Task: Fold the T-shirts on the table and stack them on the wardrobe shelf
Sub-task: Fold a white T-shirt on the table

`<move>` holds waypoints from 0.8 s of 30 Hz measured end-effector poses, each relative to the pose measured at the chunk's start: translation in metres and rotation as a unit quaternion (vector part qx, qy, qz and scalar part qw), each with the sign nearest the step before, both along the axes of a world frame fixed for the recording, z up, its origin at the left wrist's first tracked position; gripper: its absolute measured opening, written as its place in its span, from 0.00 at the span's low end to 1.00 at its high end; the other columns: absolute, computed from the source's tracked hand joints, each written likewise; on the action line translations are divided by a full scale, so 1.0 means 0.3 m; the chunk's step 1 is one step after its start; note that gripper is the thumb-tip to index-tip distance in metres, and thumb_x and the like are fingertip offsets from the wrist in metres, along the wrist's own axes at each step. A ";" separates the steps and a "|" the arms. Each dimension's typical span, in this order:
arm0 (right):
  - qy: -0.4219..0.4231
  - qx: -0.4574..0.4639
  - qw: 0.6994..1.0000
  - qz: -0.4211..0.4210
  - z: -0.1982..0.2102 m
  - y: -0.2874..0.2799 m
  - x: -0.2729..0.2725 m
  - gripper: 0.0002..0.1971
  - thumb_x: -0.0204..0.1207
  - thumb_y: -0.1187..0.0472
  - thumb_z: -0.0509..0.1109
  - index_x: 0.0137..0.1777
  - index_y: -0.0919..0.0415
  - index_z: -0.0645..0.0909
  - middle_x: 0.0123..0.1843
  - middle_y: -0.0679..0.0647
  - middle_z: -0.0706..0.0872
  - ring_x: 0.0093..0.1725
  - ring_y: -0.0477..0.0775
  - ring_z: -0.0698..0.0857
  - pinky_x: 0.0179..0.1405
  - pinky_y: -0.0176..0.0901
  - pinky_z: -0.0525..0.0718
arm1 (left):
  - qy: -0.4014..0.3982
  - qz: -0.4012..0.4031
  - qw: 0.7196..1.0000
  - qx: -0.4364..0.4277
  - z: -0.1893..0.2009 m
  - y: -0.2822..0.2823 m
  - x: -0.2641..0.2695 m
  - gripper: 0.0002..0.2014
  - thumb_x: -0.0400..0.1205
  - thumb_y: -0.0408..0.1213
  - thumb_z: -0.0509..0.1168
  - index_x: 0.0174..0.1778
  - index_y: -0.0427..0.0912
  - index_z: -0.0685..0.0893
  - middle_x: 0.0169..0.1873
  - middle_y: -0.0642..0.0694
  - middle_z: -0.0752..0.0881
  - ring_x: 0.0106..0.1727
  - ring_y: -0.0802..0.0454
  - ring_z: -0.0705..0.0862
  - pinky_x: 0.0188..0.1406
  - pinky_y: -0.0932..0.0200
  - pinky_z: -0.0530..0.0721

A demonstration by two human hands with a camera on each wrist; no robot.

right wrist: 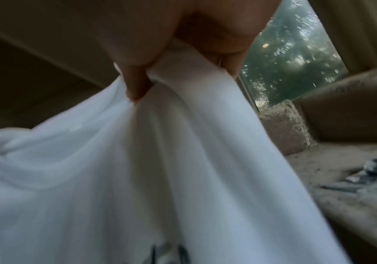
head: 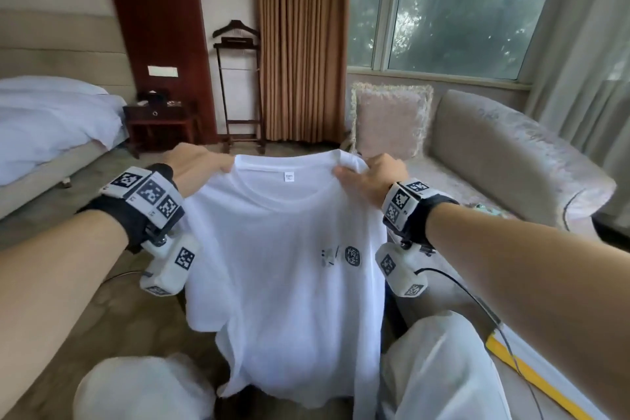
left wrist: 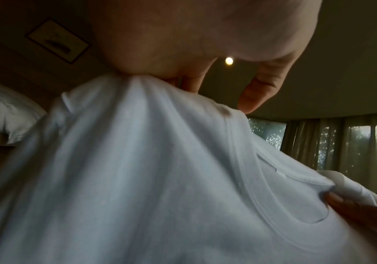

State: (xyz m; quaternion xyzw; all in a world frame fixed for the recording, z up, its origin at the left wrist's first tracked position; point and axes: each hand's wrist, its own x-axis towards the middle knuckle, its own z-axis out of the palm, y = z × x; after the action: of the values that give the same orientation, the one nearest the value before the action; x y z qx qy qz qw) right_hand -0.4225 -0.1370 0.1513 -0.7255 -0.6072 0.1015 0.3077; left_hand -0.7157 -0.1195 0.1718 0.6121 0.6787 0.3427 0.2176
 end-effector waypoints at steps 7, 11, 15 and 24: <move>-0.156 -0.051 0.986 -0.020 -0.108 0.146 0.026 0.35 0.67 0.23 0.62 0.38 0.59 0.81 0.36 0.54 0.85 0.38 0.60 0.84 0.32 0.42 0.76 | 0.125 0.048 0.991 0.019 -0.140 0.141 -0.029 0.03 0.73 0.29 0.68 0.33 0.36 0.85 0.33 0.37 0.84 0.39 0.40 0.82 0.42 0.47 0.85; -0.207 -0.055 0.976 -0.042 -0.152 0.229 0.017 0.36 0.66 0.20 0.57 0.36 0.55 0.83 0.35 0.54 0.81 0.38 0.60 0.81 0.34 0.43 0.74 | 0.135 0.053 0.989 0.022 -0.216 0.236 -0.029 0.07 0.80 0.31 0.63 0.38 0.40 0.85 0.35 0.40 0.83 0.39 0.42 0.78 0.42 0.47 0.85; -0.212 -0.063 0.975 -0.026 -0.190 0.310 0.022 0.34 0.69 0.21 0.55 0.38 0.53 0.82 0.38 0.53 0.82 0.41 0.60 0.80 0.38 0.45 0.76 | 0.113 0.074 0.991 0.001 -0.279 0.325 -0.049 0.12 0.82 0.47 0.65 0.39 0.43 0.79 0.37 0.43 0.84 0.42 0.38 0.83 0.45 0.46 0.85; -0.160 -0.114 0.980 -0.044 -0.298 0.467 0.031 0.35 0.68 0.21 0.56 0.37 0.54 0.81 0.32 0.53 0.79 0.38 0.61 0.81 0.37 0.44 0.76 | 0.011 0.090 0.996 0.003 -0.429 0.503 -0.075 0.22 0.80 0.52 0.70 0.30 0.38 0.76 0.27 0.41 0.77 0.33 0.41 0.77 0.36 0.52 0.77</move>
State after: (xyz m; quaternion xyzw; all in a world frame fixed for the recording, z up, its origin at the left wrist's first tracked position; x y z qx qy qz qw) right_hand -0.4132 0.0032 0.0619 -0.7886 -0.6005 0.0390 0.1264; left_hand -0.7382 0.0313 0.0431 0.5526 0.7327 0.3559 0.1767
